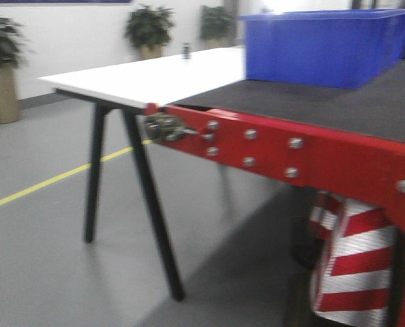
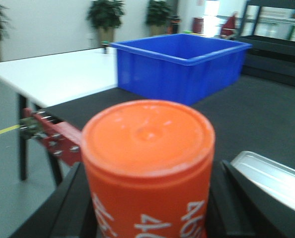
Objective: Grab orange capacitor from left shelf to right conveyor
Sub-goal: 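Drive the base across the room to the red-framed conveyor, then stop the base facing the metal tray on the conveyor belt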
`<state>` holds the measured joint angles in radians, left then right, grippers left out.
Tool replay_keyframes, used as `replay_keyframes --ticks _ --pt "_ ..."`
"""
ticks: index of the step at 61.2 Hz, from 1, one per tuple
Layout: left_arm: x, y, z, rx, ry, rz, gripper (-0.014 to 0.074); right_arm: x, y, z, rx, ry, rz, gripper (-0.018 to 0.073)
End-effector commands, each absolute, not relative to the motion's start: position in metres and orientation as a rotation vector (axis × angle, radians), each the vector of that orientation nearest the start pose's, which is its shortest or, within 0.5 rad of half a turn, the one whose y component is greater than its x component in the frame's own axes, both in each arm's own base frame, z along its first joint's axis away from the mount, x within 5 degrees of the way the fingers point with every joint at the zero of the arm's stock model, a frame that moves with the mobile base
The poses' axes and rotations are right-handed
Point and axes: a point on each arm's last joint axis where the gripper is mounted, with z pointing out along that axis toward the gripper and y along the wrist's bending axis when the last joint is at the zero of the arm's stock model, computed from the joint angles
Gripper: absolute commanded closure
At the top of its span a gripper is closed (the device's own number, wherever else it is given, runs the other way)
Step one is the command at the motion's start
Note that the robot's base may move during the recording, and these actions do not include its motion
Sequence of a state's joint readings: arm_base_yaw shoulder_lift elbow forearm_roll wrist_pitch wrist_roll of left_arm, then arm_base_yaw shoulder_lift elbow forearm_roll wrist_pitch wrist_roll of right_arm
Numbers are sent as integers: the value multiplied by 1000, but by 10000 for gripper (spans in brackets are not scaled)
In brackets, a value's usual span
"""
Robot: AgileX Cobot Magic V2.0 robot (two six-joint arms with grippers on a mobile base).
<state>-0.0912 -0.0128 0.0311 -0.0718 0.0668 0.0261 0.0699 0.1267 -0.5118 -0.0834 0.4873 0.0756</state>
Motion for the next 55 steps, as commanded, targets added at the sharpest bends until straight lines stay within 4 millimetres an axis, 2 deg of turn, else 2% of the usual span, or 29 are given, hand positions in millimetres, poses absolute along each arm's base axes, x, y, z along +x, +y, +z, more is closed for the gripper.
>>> replay_keyframes --ticks 1,55 --pt "55 -5 207 28 1464 -112 723 28 -1 346 -27 1476 17 504" --pt "55 -4 207 15 1464 -98 723 28 -1 346 -27 1476 17 504"
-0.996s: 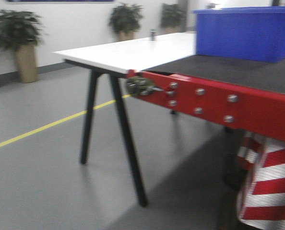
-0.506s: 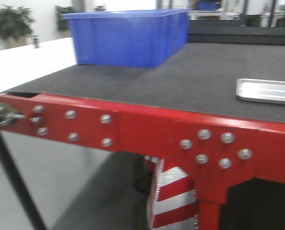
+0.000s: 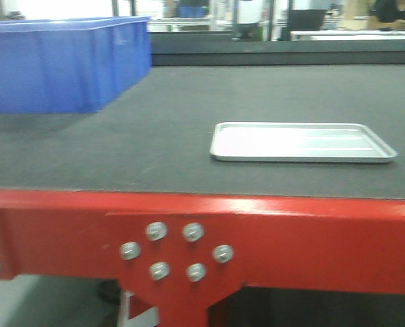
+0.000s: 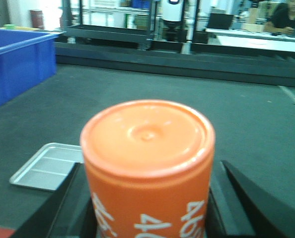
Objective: Grab orange capacitor from left shelf to right conveyor
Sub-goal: 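Stop the base facing the metal tray on the conveyor belt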
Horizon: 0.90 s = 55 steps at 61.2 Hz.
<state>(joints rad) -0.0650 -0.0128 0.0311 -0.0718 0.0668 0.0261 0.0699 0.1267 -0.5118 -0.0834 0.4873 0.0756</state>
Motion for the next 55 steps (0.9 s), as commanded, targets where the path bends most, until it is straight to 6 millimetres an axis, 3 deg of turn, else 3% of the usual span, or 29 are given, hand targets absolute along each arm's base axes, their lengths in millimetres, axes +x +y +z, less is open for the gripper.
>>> replay_keyframes --ticks 1,55 --pt "55 -4 207 14 1464 -97 723 28 -1 346 -27 1476 17 504" --pt "55 -4 207 13 1464 -95 723 28 -1 346 -27 1476 17 504"
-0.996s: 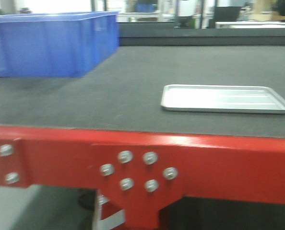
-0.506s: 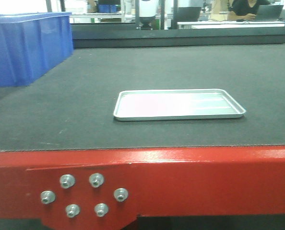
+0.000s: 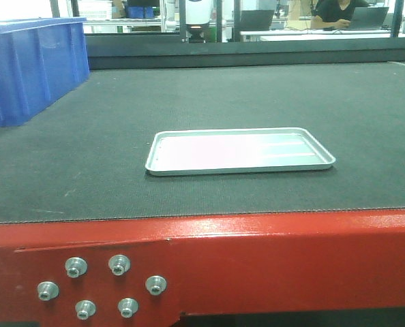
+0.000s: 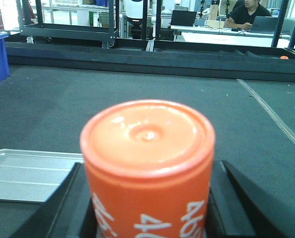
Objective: Grab orange capacitor from left shelf to right conveyor
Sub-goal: 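Stop the base facing the metal tray on the conveyor belt, then lower the held cylinder onto the conveyor's metal tray with the right gripper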
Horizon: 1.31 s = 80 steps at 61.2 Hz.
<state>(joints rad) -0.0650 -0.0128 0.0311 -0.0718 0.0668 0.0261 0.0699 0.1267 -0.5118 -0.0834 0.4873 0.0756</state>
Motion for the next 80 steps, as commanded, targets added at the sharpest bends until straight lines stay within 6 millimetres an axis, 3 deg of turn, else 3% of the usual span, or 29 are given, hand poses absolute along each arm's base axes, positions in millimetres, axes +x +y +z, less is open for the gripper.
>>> replay_keyframes --ticks 1,22,31,44,54,67,80 --pt "55 -4 207 13 1464 -95 723 28 -1 346 -27 1476 17 504" --pt "55 -4 207 13 1464 -95 723 29 0 348 -19 1458 44 504" --pt "55 -4 207 13 1464 -95 723 47 2 355 -21 1453 54 504" --pt "55 -4 207 13 1464 -95 723 116 11 375 -55 1407 87 504" --pt "55 -4 207 13 1464 -95 723 180 38 372 -144 1389 192 504" --pt "55 -4 207 13 1464 -95 723 255 92 325 -278 1400 305 504" --pt "55 -4 207 13 1464 -95 723 308 120 269 -374 1406 333 504"
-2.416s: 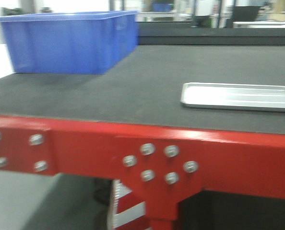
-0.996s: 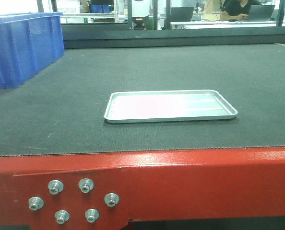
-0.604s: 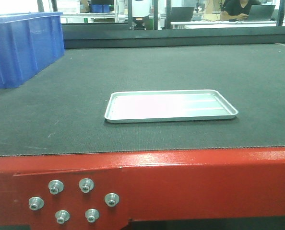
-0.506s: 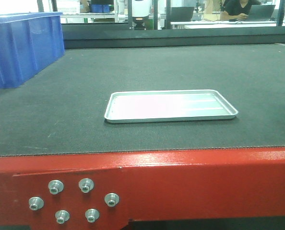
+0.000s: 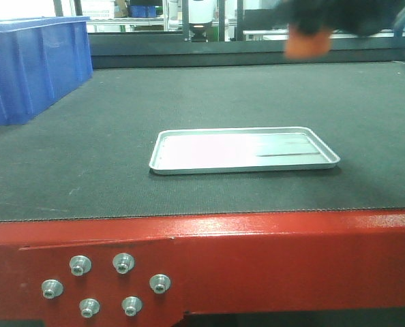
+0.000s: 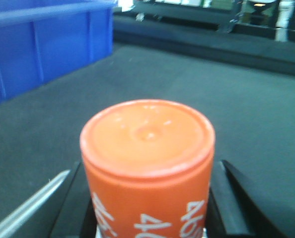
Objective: Grab orange capacitor from left shelf to right conveyor
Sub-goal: 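Lower the held cylinder onto the conveyor's metal tray with the right gripper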
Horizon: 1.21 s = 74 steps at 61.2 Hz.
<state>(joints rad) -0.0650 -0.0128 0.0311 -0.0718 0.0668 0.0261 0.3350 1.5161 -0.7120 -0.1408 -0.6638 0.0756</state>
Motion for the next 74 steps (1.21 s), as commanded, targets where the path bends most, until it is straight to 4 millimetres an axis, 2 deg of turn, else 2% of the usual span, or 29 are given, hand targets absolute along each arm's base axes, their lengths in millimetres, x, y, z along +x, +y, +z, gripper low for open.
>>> replay_keyframes --ticks 1,13,25,42,56,60,64,70,74 --pt "55 -4 207 13 1464 -95 723 311 121 266 -377 1405 334 504" --pt "55 -4 207 13 1464 -95 723 338 132 238 -381 1426 347 504" --pt "55 -4 207 13 1464 -95 723 355 139 217 -337 1451 419 504" --pt "55 -4 207 13 1464 -95 723 363 143 182 -360 1500 431 504" --pt "55 -4 207 13 1464 -95 723 365 145 168 -370 1526 434 492" --pt "55 -4 207 13 1464 -95 723 365 145 167 -370 1527 434 426" --pt "55 -4 207 13 1464 -95 723 365 145 167 -370 1526 435 312" --pt "55 -4 207 13 1464 -95 723 364 145 171 -369 1517 435 87" --pt "55 -4 207 13 1464 -95 723 364 144 174 -369 1514 433 -14"
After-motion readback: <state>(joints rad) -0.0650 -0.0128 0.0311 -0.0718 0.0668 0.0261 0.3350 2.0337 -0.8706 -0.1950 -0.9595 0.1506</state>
